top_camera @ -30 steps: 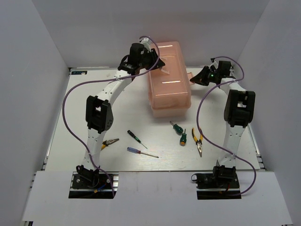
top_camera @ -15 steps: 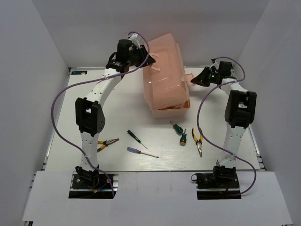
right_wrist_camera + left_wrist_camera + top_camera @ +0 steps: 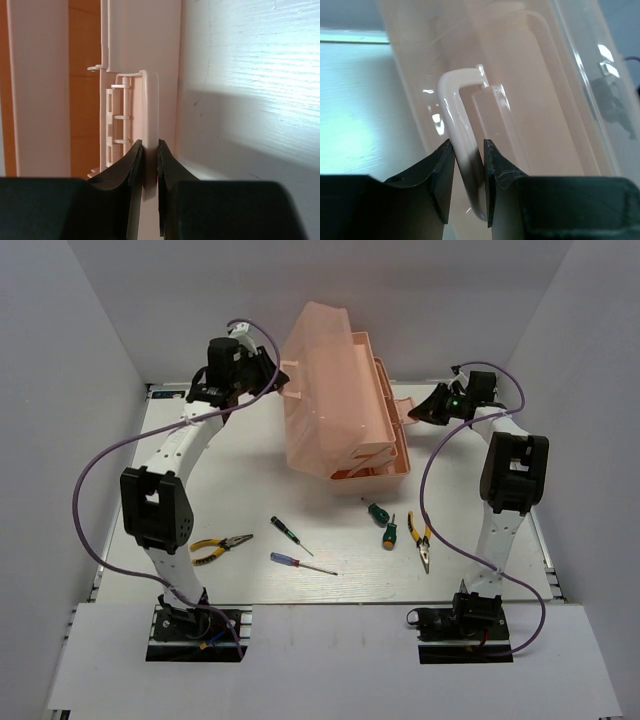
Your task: Sort the tools into containers
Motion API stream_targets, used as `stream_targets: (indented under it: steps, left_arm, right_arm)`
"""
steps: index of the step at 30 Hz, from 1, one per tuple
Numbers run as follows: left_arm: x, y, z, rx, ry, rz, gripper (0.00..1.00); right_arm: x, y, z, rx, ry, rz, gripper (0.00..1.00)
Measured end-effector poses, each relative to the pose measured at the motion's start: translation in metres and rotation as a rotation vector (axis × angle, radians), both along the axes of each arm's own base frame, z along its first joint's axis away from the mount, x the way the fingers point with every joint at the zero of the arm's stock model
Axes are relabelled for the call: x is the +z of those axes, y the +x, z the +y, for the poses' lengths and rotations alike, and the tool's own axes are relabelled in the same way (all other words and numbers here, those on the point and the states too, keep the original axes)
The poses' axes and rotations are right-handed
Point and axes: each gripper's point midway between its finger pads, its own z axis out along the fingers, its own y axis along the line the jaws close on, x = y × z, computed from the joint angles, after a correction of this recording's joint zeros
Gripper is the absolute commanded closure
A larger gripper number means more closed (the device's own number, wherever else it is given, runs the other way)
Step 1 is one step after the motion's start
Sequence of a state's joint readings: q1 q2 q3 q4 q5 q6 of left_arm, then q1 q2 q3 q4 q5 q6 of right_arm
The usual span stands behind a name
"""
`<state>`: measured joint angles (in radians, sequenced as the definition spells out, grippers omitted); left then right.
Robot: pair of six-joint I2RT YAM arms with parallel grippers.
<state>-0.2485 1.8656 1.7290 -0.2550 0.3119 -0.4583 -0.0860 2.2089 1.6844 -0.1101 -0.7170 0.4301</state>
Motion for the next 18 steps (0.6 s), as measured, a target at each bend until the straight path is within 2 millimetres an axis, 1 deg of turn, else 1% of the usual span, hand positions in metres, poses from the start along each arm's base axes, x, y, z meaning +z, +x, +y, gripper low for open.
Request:
stream_targets:
  steps: [4,5,6,8,9,10,11,13,15,18]
  left_arm:
    - [-0.016,-0.006,0.033,0.075,0.048,0.02,0.99]
    - [-0.022,-0.007,0.041,0.094,0.066,0.029,0.94]
    - [-0.03,-0.008,0.05,0.113,0.086,0.042,0.79]
    - [-0.052,-0.011,0.064,0.139,0.118,0.09,0.62]
    - [-0.063,-0.013,0.069,0.143,0.127,0.115,0.48]
    - [-0.073,-0.017,0.074,0.143,0.152,0.135,0.44]
    - [-0.083,-0.02,0.08,0.157,0.166,0.162,0.42]
    - [-0.096,-0.025,0.09,0.17,0.19,0.201,0.4]
    - [-0.101,-0.026,0.1,0.184,0.2,0.214,0.37]
    - [-0.101,-0.023,0.115,0.212,0.205,0.216,0.33]
  right_arm:
    - [0.001,-0.001,-0.007,-0.01,-0.015,-0.009,1.0]
    - [0.001,-0.001,-0.01,-0.015,-0.019,-0.011,1.0]
    - [0.001,0.0,-0.013,-0.022,-0.023,-0.013,1.0]
    - [0.002,0.001,-0.02,-0.037,-0.03,-0.017,1.0]
    - [0.002,0.002,-0.023,-0.041,-0.032,-0.021,1.0]
    - [0.002,0.003,-0.024,-0.045,-0.036,-0.025,1.0]
    - [0.001,0.003,-0.026,-0.046,-0.04,-0.026,1.0]
    - [0.0,0.003,-0.029,-0.052,-0.047,-0.028,1.0]
    - [0.0,0.002,-0.032,-0.057,-0.05,-0.03,1.0]
    - [0.0,0.002,-0.035,-0.06,-0.052,-0.031,1.0]
